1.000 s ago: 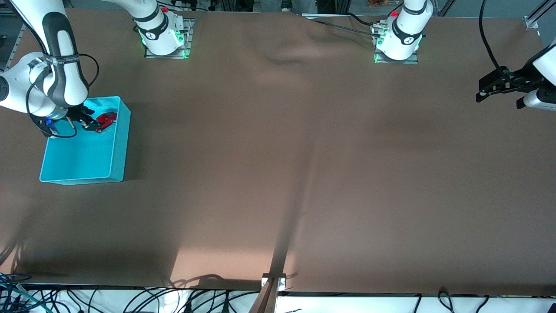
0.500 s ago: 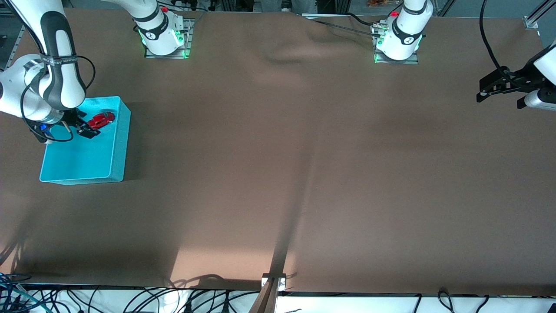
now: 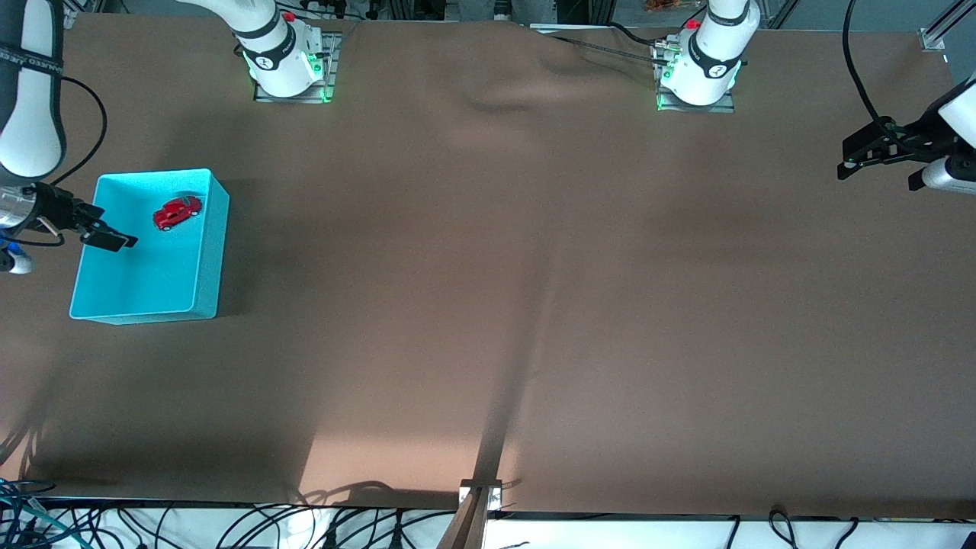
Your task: Wind red beetle toy and store in blue box
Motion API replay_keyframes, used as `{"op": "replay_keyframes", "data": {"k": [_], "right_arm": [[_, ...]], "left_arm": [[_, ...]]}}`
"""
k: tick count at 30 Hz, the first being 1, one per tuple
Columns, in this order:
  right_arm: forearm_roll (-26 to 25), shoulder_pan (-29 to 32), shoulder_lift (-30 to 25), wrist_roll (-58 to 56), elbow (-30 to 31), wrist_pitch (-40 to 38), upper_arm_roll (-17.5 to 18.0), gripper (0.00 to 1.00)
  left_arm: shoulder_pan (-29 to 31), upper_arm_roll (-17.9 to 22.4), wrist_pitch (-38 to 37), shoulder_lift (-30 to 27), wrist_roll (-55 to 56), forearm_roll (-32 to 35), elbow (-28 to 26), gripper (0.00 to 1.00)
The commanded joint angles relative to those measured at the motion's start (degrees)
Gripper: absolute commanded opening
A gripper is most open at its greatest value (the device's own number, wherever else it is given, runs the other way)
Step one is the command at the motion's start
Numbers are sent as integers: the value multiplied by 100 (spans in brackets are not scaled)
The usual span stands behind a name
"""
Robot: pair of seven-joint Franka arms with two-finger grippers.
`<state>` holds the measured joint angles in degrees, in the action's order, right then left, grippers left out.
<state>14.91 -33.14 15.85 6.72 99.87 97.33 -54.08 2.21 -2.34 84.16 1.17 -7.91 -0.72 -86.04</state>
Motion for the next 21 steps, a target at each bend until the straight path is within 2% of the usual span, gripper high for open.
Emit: {"op": "replay_keyframes", "data": {"k": [1,6,10,16,21], "right_arm": [[-120,-8,14,-136,-925,-917,3,100],[-120,-174,-3,-478,-1426,-1436,-14,100],[-146,-376,-170,-681,-1567,-1752,-23,100],[-629,-798,-487,-1235,-1550,-1700,21,100],[-718,-1115,-496,-1244,-1506,-1648,12,100]], "left_arm": [[43,-12,-128,41,18,-112,158,100],[43,-12,-128,41,18,-112,149,100],[51,-12,-128,41,1,-104,149,100],[52,-12,-128,41,-8,-104,149,100],[60,-12,-128,41,-17,-104,140,100]]}}
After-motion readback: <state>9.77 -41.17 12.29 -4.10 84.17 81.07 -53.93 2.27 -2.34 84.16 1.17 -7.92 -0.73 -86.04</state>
